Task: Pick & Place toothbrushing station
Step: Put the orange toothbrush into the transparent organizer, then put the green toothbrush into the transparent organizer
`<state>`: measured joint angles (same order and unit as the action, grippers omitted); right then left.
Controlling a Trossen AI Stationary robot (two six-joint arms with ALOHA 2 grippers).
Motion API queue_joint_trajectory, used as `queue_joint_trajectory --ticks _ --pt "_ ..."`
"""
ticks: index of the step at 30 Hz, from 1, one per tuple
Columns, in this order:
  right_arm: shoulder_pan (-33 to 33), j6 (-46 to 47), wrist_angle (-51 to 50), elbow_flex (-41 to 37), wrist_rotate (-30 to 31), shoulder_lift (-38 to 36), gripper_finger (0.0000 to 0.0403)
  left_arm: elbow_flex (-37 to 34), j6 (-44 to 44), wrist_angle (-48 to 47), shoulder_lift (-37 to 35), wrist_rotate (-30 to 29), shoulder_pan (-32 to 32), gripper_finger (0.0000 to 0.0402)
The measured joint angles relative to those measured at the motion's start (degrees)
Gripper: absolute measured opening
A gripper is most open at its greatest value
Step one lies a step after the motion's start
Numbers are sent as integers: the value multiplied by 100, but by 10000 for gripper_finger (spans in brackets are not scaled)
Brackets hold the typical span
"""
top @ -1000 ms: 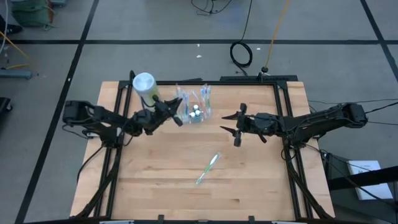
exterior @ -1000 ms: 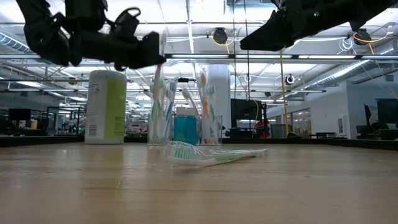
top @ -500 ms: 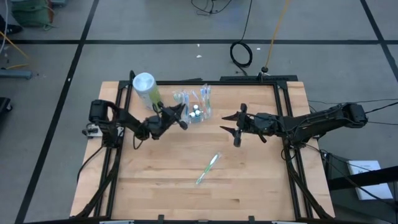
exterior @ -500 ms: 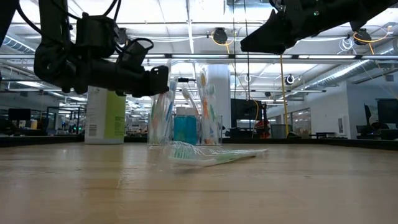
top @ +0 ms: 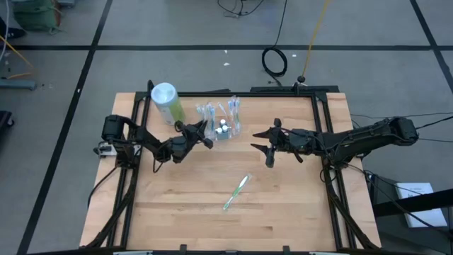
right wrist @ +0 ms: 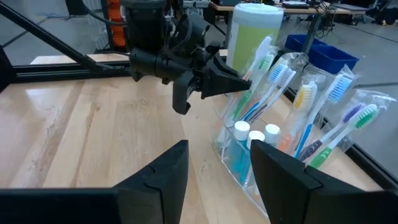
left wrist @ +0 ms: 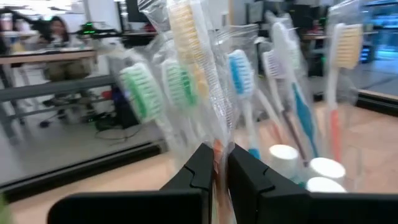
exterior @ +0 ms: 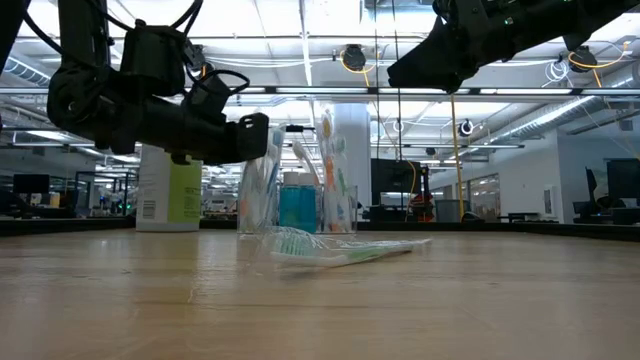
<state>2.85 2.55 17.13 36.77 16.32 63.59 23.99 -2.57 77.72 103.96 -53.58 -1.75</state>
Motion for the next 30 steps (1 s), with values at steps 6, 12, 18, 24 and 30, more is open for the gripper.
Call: queue_joint_trajectory --ticks 6,12,18,24,30 --pt "0 2 -75 0 0 0 163 4 -225 -296 0 -234 171 25" --pt "0 0 -80 -2 0 1 164 4 -231 -445 0 -247 204 26" --pt "0 1 -80 -2 2 2 166 -1 -199 -477 -52 -205 204 58" --pt "0 0 -97 -2 1 2 166 -3 -218 -454 -52 -215 277 148" --pt "-1 -40 -446 -2 -123 8 166 -5 782 -444 -322 -1438 673 206"
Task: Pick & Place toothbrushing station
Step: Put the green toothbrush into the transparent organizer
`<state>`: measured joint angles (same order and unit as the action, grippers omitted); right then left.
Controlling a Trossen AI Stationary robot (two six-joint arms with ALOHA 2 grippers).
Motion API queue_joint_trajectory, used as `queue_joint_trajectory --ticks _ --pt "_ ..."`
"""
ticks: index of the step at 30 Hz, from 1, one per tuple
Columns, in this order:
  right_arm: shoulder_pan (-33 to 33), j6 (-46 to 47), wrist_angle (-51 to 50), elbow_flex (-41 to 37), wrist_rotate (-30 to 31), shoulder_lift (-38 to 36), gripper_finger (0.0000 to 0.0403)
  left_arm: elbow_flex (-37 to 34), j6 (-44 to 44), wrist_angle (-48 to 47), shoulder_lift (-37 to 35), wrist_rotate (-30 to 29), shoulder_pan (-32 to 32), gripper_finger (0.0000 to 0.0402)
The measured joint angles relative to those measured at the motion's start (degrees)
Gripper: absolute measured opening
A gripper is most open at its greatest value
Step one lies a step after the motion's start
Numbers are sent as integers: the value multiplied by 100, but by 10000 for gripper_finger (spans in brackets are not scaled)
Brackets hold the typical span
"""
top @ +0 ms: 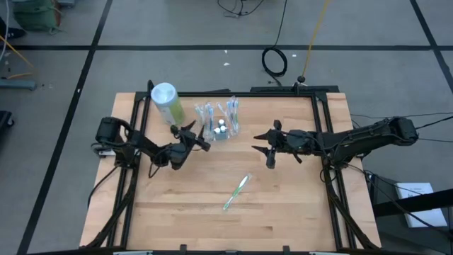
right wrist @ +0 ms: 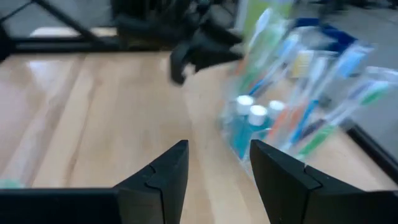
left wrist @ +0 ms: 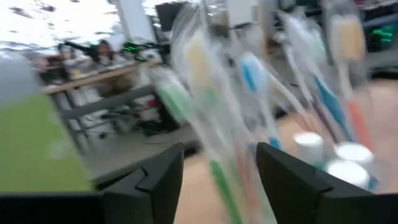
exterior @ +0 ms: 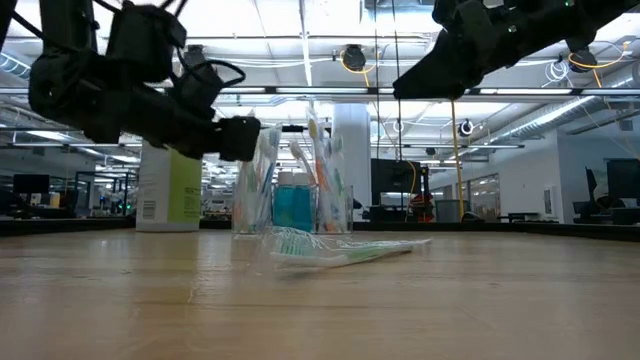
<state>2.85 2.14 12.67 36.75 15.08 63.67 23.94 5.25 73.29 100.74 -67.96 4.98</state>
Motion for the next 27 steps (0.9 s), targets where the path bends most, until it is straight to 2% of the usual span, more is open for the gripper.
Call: queue_joint_trajectory --ticks 2,5,10,14,17,20,23,27 --pt "-6 -188 -1 0 -408 61 167 0 217 12 -232 -257 191 212" --pt "43 -484 251 0 -1226 301 167 0 368 7 -630 -204 491 211" --pt "293 -698 1539 0 -1445 1074 167 0 909 19 -1341 -103 880 196" --pt "485 -1046 1969 202 -2048 1815 167 0 1455 -154 -1814 -80 1084 183" --pt "664 -1110 1494 769 -2237 2307 167 0 1481 -727 -2058 -138 1180 176" --pt "855 -1297 489 1522 -2358 2860 167 0 1013 -1403 -2136 -147 1252 171" --pt "1028 -1651 -509 2134 -2764 3414 167 0 522 -2106 -2135 -66 1258 167" --pt "1176 -2031 -753 2549 -3193 4044 167 0 -149 -3076 -2121 267 1220 163"
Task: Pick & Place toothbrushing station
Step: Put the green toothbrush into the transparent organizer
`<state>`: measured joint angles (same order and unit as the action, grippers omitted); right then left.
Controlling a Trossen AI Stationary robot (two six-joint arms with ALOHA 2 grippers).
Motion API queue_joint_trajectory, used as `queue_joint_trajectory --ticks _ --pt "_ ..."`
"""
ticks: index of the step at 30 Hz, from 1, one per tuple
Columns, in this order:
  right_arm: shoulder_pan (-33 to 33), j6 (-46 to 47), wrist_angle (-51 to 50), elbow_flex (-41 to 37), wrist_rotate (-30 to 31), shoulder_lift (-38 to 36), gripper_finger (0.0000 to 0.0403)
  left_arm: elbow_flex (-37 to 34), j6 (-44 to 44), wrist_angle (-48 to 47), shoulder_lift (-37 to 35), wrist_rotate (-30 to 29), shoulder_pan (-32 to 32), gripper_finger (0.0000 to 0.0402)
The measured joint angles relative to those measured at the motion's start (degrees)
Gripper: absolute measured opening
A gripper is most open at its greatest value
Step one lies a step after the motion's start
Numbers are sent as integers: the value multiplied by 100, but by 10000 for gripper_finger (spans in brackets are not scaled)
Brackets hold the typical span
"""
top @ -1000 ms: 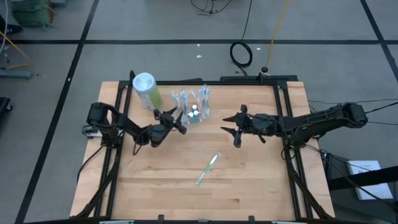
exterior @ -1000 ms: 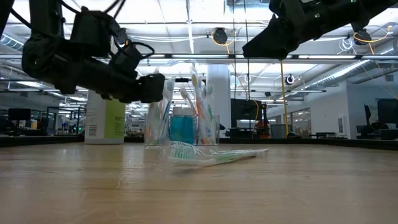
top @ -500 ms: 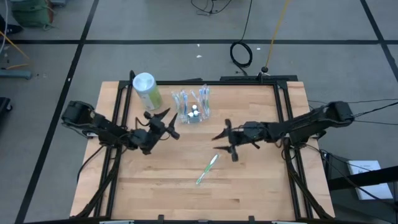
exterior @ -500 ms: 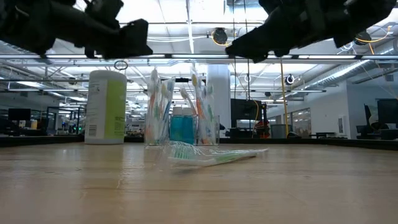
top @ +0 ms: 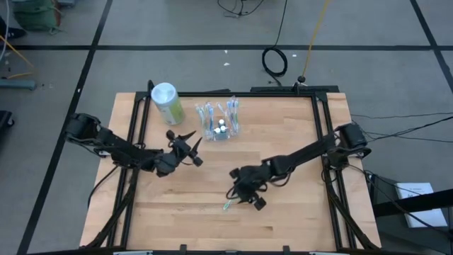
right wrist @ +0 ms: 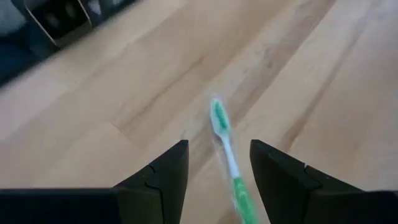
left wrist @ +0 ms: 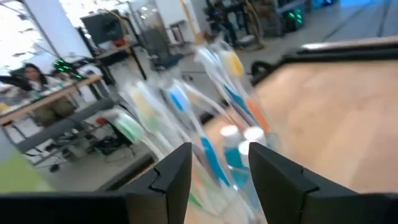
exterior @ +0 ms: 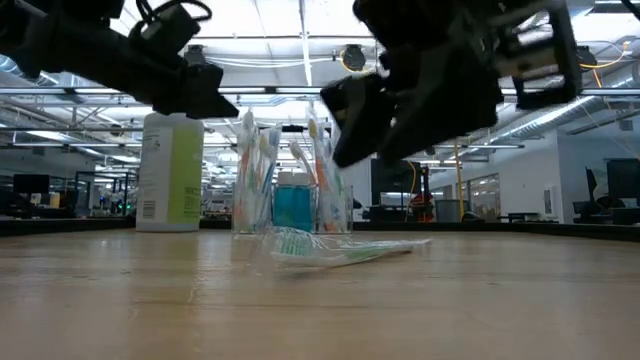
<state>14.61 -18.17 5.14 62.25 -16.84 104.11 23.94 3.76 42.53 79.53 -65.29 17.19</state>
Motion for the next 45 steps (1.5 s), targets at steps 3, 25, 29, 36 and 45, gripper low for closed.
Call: queue_joint_trajectory --ticks 3,25,29,36,45 --pt "5 -140 -30 206 29 386 167 0 -294 -294 0 275 -43 164" --pt "-153 -206 -324 583 1 1102 115 0 -388 -383 0 843 -218 161" --pt "-153 -392 -266 582 -284 1104 53 0 -390 -383 0 843 -218 161" --pt "-148 -231 175 573 -280 1090 13 0 -395 -382 0 843 -218 161" --pt "-229 289 1081 548 1673 370 1 2 -410 -396 0 843 -218 161"
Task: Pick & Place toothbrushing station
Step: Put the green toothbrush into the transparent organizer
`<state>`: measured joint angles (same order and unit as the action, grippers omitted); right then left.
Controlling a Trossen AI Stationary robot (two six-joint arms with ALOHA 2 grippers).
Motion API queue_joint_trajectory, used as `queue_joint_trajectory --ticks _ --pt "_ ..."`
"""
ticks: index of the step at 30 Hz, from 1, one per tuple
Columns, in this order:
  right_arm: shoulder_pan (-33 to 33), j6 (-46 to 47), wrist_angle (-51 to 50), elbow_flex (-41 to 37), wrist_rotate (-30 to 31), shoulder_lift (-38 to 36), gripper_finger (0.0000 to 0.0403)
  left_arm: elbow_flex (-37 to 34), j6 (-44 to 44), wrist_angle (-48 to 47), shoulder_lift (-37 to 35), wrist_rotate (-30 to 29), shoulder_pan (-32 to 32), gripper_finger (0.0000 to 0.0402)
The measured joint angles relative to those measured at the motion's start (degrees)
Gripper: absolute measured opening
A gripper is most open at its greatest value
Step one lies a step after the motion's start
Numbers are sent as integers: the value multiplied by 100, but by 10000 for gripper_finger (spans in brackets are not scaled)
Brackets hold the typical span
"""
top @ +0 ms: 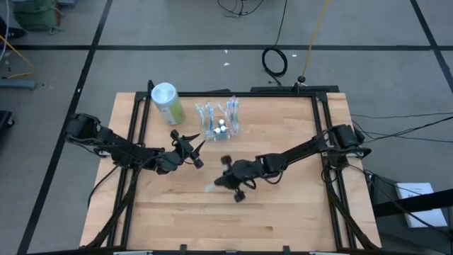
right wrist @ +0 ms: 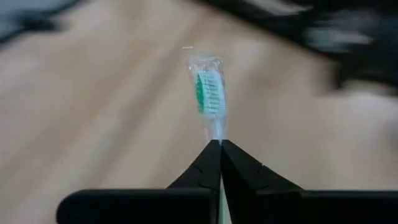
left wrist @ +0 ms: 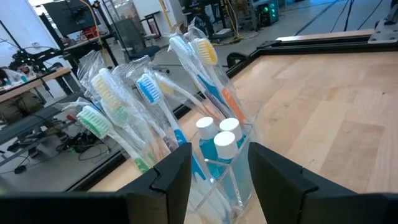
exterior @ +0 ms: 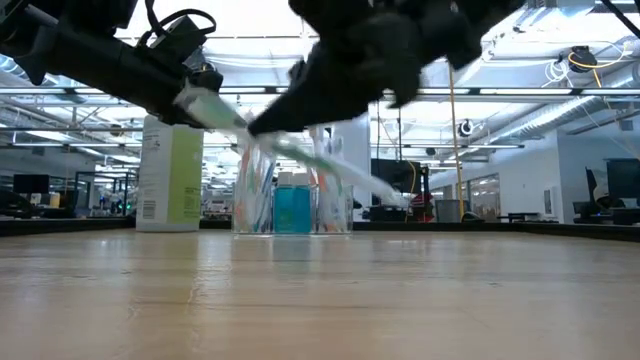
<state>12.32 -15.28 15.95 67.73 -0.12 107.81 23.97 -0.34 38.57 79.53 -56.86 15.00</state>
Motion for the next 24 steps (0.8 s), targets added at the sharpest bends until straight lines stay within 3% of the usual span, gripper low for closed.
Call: queue_joint_trajectory --ticks 4,6,12,17,21,24 --pt "-23 -245 454 -164 1619 -477 1 0 0 -26 0 0 0 161" --pt "-75 -453 1059 -372 2094 -750 1 2 -25 -39 0 0 0 161" --pt "-483 -480 4124 -1508 1942 -1352 1 2 -24 -109 0 2 2 161" --pt "-1028 -378 6251 -2493 1940 -1356 1 2 -140 -109 0 180 -7 161" --pt "-1592 281 6933 -2699 1925 -1104 0 2 -149 -109 0 194 -84 161" --pt "-2016 548 6858 -2614 1488 -968 0 2 -201 -109 0 225 -183 161"
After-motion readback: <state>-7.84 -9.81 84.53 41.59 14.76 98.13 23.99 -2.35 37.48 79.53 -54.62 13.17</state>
